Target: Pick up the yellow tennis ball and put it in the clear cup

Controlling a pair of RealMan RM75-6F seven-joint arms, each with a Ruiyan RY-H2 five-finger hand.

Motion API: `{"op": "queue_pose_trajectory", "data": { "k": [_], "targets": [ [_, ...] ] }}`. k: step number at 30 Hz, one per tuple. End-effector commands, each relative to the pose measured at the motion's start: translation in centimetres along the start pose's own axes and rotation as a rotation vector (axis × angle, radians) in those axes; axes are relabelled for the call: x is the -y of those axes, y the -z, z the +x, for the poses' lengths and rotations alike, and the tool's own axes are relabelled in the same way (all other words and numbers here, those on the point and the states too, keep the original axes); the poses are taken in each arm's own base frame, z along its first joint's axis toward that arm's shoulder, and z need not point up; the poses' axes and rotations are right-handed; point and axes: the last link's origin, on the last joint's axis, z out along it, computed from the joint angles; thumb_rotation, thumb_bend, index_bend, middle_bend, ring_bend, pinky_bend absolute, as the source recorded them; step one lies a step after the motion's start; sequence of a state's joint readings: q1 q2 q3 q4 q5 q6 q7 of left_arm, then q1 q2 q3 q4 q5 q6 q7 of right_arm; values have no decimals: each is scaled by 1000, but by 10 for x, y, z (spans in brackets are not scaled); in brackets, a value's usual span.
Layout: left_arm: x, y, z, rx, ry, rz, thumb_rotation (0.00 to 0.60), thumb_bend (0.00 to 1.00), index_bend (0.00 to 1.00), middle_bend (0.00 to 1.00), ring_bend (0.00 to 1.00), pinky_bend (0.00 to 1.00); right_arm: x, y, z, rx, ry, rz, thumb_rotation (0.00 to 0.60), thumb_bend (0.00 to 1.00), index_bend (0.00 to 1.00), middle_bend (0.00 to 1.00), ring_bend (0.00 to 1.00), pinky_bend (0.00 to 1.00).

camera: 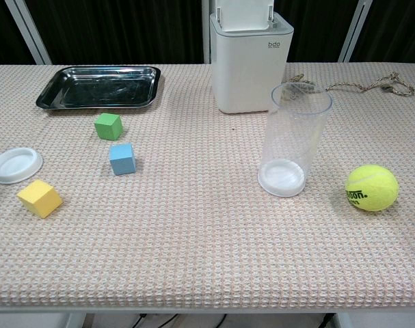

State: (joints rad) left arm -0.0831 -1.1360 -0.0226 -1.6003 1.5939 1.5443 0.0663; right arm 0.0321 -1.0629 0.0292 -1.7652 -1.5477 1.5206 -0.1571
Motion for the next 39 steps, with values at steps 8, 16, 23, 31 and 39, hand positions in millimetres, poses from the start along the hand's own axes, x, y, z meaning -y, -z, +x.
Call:
{"op": "queue_pose_trajectory", "data": {
  "k": [8, 16, 23, 31, 39],
  "targets": [
    [2, -1, -1, 19, 3, 8, 600, 35, 73, 8, 0, 11, 6, -2, -14, 69, 18, 10, 600, 176, 0, 0, 0, 0],
    [1, -4, -3, 8, 1, -2, 600, 35, 73, 8, 0, 10, 23, -16, -36, 264, 63, 69, 600, 176, 0, 0, 0, 0],
    [2, 1, -10, 25, 5, 6, 600, 35, 73, 8, 0, 9, 66, -39, -67, 396, 38, 201, 600, 176, 0, 0, 0, 0],
    [5, 0, -10, 64, 2, 31, 600, 36, 73, 8, 0, 9, 98, -59, -85, 417, 120, 268, 600, 176, 0, 0, 0, 12],
    [8, 0, -14, 88, 1, 59, 600, 38, 74, 8, 0, 8, 112, -65, -99, 443, 156, 277, 600, 176, 0, 32, 0, 185]
  ]
}}
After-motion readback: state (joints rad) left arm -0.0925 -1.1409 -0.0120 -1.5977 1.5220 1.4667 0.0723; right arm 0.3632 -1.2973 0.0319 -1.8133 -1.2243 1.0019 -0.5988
